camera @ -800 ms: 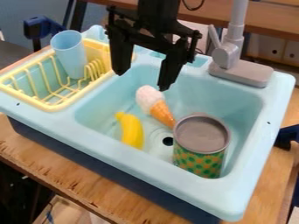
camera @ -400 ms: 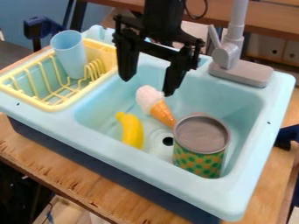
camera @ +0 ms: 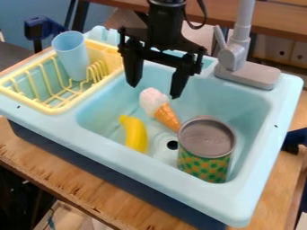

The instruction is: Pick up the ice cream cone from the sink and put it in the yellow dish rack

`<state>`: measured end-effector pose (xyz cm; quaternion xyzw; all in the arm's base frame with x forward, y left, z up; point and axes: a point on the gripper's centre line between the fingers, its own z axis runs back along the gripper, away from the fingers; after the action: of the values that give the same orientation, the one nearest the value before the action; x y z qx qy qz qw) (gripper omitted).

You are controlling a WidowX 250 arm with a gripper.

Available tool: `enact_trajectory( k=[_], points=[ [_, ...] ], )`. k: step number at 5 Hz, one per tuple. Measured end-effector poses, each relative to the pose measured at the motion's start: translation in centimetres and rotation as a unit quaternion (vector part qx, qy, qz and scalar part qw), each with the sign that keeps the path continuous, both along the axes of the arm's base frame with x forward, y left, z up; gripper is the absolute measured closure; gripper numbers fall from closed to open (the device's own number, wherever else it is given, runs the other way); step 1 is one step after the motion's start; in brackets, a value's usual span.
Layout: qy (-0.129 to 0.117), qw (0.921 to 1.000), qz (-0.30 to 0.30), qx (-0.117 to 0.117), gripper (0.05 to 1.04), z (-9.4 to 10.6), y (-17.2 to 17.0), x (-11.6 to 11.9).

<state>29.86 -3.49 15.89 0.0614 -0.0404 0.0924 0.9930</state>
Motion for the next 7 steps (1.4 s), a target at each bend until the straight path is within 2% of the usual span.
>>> enact_trajectory(
  k=[2,4,6,7],
  points=[
    [0.009,0.9969,0.071,-0.030,0.079,-3.0,0.4,2.1],
    [0.019,0.9938,0.108,-0.021,0.079,-4.6,0.7,2.7],
    [0.041,0.9891,0.139,-0.025,0.079,-6.7,1.4,3.7],
    [0.041,0.9890,0.140,-0.026,0.137,-7.0,1.3,4.1]
  ],
)
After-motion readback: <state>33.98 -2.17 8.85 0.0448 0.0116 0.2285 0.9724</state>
